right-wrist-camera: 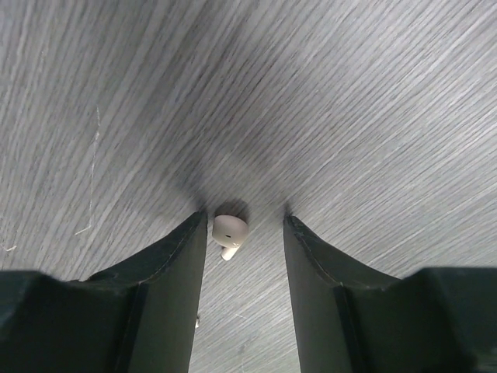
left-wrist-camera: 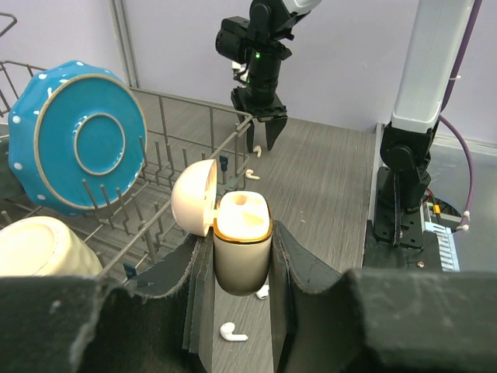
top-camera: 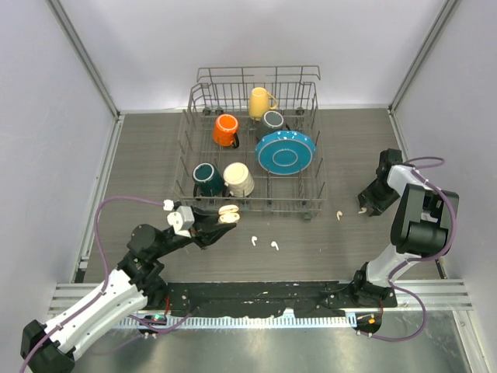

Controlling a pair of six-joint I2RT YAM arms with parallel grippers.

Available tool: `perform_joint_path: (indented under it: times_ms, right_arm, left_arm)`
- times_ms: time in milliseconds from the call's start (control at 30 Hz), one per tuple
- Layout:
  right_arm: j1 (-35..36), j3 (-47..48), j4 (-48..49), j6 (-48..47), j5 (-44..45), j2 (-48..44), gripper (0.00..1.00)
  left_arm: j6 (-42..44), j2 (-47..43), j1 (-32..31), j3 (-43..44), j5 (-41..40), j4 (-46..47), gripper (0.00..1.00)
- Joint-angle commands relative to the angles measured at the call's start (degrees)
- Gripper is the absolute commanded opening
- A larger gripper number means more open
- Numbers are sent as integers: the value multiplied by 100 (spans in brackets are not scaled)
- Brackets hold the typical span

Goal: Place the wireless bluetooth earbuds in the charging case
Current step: Pick up the earbud from the center of the board.

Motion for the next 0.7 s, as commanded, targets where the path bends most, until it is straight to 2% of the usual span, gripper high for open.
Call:
perform_joint_path:
  times_ms: [0,133,667]
  right_arm:
    - [-16,31,222,103,249,14,49]
    - [-16,22,266,112,232,93,43]
    - [-16,-250,477,33,-14,-56,43]
  left_arm:
    - [117,42,-23,0,0,178,0]
    - [186,59,-23,-1,-9,125,0]
    - [213,-116,-14,-44,-44,-7,0]
